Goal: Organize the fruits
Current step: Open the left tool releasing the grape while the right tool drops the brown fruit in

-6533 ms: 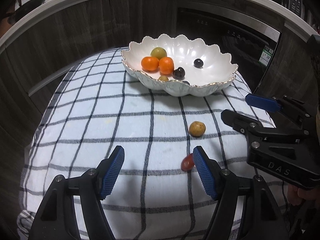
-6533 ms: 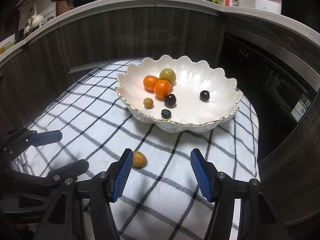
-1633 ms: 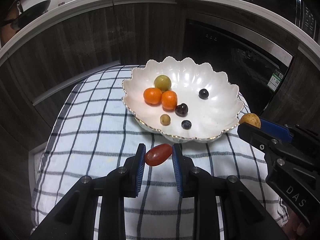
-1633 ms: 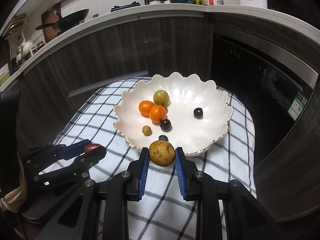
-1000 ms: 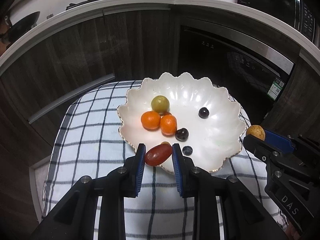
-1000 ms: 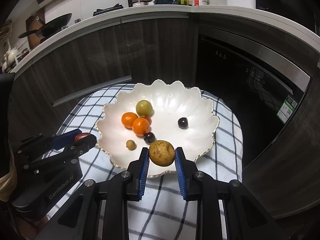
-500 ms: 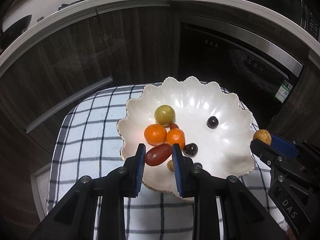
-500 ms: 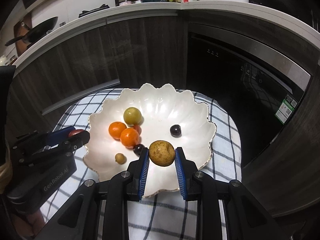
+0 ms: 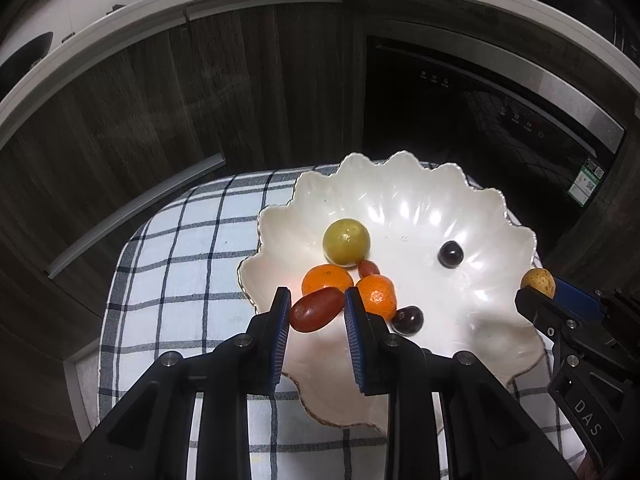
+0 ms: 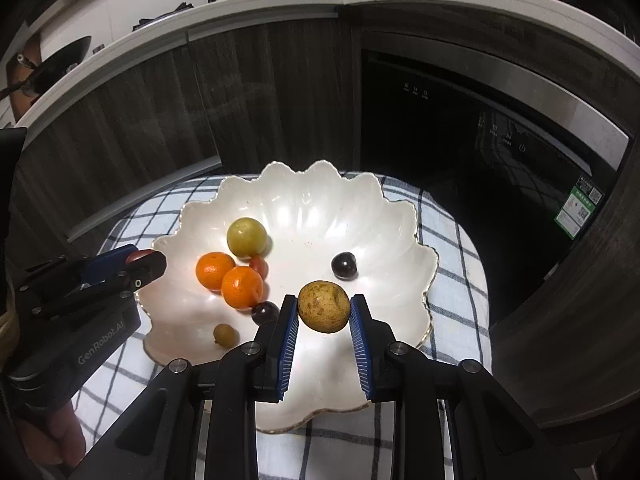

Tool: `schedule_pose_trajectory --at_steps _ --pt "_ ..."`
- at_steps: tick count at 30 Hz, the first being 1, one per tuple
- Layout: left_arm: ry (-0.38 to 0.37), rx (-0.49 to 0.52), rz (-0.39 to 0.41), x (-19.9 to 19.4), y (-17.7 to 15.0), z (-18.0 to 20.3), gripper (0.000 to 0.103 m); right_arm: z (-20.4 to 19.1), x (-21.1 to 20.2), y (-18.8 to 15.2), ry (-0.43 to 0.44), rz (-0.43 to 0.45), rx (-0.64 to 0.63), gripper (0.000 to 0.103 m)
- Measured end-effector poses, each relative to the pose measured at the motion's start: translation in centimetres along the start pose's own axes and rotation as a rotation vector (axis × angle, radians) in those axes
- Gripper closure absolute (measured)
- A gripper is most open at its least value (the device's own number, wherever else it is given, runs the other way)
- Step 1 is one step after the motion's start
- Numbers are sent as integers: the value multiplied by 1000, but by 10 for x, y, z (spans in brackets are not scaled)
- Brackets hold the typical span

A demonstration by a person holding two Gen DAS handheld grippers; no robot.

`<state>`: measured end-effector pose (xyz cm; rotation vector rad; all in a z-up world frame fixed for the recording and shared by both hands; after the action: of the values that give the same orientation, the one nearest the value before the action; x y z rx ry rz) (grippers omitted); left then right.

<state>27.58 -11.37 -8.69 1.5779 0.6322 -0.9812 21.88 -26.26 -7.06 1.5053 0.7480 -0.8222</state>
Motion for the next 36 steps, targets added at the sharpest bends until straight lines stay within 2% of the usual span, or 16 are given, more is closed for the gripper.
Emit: schedule_pose_trajectory --at_steps 6,8,10,12,13,15,17,25,29,36 --pt "0 12 -27 16 -5 3 69 0 15 -4 -9 -34 3 75" --pt "-2 15 -31 19 -6 5 64 0 19 -7 -14 -46 2 75" --pt "0 11 -32 21 -7 5 51 1 22 -10 -22 -54 4 75" --pt "0 7 -40 23 -9 4 44 3 24 -12 -35 -63 6 74" --pt "1 7 -44 24 -9 4 44 3 25 -12 -47 -69 3 72" --pt "4 3 -55 25 -10 2 39 3 25 -12 -59 -70 1 61" --pt "13 -6 -51 23 -10 -1 34 4 23 -11 -76 -60 7 44" --pt "60 -3 -26 5 -9 -10 17 4 11 -7 -76 -46 23 41" --pt "47 -26 -21 -7 -12 -17 17 1 -1 -6 -70 -27 23 36" --pt "42 -42 -7 -27 -21 -22 17 -6 -24 -8 -70 11 12 36"
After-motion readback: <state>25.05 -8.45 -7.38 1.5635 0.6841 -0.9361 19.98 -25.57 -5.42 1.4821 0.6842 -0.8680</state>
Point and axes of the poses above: each gripper's, at about its wrist camera, not at the fingertips, and x roughly the way its jaws point, z to its right, y to its top, the point moved 2 cm from there along x, roughly the way its jaws point, and after that the axes turned 7 degrees about -z, right-handed, at the moved point
